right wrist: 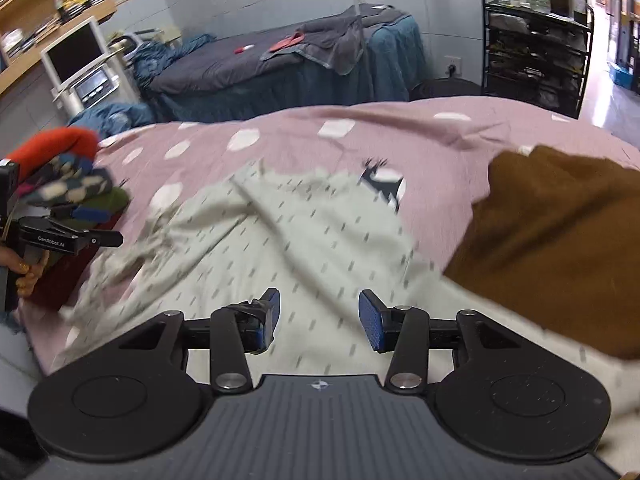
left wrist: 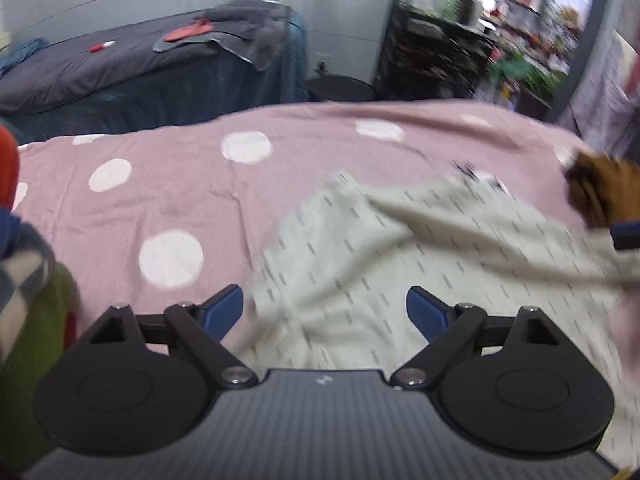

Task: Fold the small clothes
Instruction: 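Release the hem and move both grippers toward the shirt collar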

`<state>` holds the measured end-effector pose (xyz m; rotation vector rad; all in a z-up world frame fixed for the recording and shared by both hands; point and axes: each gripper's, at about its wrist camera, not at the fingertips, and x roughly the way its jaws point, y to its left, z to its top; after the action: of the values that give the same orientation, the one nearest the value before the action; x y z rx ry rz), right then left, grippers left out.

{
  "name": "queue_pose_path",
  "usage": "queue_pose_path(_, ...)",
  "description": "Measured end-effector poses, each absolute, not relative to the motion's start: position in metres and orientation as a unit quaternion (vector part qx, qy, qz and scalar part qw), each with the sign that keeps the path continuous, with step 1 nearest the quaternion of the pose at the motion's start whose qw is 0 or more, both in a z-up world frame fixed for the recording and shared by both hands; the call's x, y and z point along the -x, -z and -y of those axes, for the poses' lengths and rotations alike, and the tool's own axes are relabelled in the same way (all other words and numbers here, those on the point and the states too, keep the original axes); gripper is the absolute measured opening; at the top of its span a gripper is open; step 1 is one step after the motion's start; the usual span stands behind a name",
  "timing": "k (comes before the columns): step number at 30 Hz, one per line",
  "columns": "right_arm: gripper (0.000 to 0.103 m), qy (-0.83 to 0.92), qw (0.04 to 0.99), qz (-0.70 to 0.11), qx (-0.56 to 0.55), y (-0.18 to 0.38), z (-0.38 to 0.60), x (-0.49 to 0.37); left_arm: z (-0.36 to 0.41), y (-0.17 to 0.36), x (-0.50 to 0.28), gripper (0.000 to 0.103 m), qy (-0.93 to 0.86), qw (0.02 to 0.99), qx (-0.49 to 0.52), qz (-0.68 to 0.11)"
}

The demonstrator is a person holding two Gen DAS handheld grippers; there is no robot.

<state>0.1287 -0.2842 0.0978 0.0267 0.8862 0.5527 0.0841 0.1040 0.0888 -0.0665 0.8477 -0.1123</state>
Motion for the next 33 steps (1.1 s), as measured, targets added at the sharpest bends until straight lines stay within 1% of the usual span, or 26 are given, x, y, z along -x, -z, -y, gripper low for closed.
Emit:
queue_pose_path(3,0.075,-0.235,0.869,-0.434,-0.040,-0.085,0.281,-0.175,-0.113,-0.072,-0.133,0.082,0.011,0.917,0.018,-0.397)
queue_pose_path(4,0.075,-0.229,0.867,-0.440,-0.048,-0.080,0.280,-0.188,-0.116,-0.066,-0.147,0.077,0.004,0.918,0.014,-0.396)
queue_pose_path(5,0.075,-0.219,0.865,-0.448,-0.059,-0.073,0.279,-0.201,-0.118,-0.059,-0.161,0.074,0.000,0.918,0.013,-0.397)
queue_pose_path(10,0.075,-0.195,0.855,-0.476,-0.065,-0.041,0.269,-0.240,-0.118,-0.027,-0.204,0.073,0.038,0.904,0.055,-0.423)
queue_pose_path(12,0.075,-0.200,0.844,-0.493,-0.066,-0.028,0.266,-0.247,-0.108,-0.014,-0.208,0.073,0.050,0.901,0.040,-0.428)
queue_pose_path(14,0.075,-0.210,0.846,-0.485,-0.069,-0.023,0.265,-0.247,-0.097,-0.005,-0.210,0.073,0.058,0.900,0.019,-0.432)
queue_pose_path(15,0.076,-0.219,0.845,-0.482,-0.067,-0.023,0.266,-0.249,-0.093,0.000,-0.211,0.071,0.068,0.896,0.016,-0.439)
queue_pose_path(16,0.075,-0.225,0.845,-0.481,-0.068,-0.023,0.266,-0.250,-0.090,0.003,-0.212,0.062,0.080,0.892,0.014,-0.445)
queue_pose_path(18,0.075,-0.242,0.840,-0.481,-0.069,-0.023,0.264,-0.253,-0.079,0.005,-0.212,0.056,0.084,0.896,-0.015,-0.435)
queue_pose_path(19,0.074,-0.250,0.837,-0.482,-0.069,-0.022,0.263,-0.253,-0.075,0.005,-0.213,0.042,0.089,0.898,-0.028,-0.431)
queue_pose_path(20,0.066,-0.258,0.834,-0.483,-0.066,-0.021,0.260,-0.254,-0.072,0.003,-0.213,0.026,0.097,0.898,-0.033,-0.428)
queue_pose_path(21,0.056,-0.266,0.830,-0.487,-0.058,-0.021,0.256,-0.257,-0.070,0.002,-0.214,0.020,0.096,0.898,-0.035,-0.429)
queue_pose_path(22,0.029,-0.275,0.826,-0.490,-0.053,-0.022,0.253,-0.259,-0.068,-0.001,-0.215,0.009,0.093,0.896,-0.041,-0.431)
queue_pose_path(23,0.010,-0.279,0.823,-0.492,-0.053,-0.023,0.251,-0.261,-0.066,-0.002,-0.217,0.006,0.094,0.895,-0.047,-0.433)
queue_pose_path(25,0.009,-0.275,0.827,-0.488,-0.046,-0.027,0.250,-0.263,-0.064,-0.008,-0.216,0.003,0.094,0.899,-0.065,-0.424)
queue_pose_path(27,0.007,-0.267,0.842,-0.469,-0.030,-0.037,0.252,-0.261,-0.065,-0.020,-0.212,0.003,0.076,0.913,-0.082,-0.391)
queue_pose_path(31,0.006,-0.202,0.903,-0.378,0.024,-0.080,0.260,-0.255,-0.073,-0.051,-0.214,0.003,0.073,0.934,-0.043,-0.347)
queue_pose_path(32,0.006,-0.189,0.917,-0.346,0.058,-0.092,0.257,-0.251,-0.071,-0.059,-0.218,0.003,0.066,0.938,-0.049,-0.337)
queue_pose_path(33,0.001,-0.172,0.929,-0.307,0.114,-0.101,0.250,-0.248,-0.068,-0.063,-0.223,0.003,0.054,0.941,-0.058,-0.329)
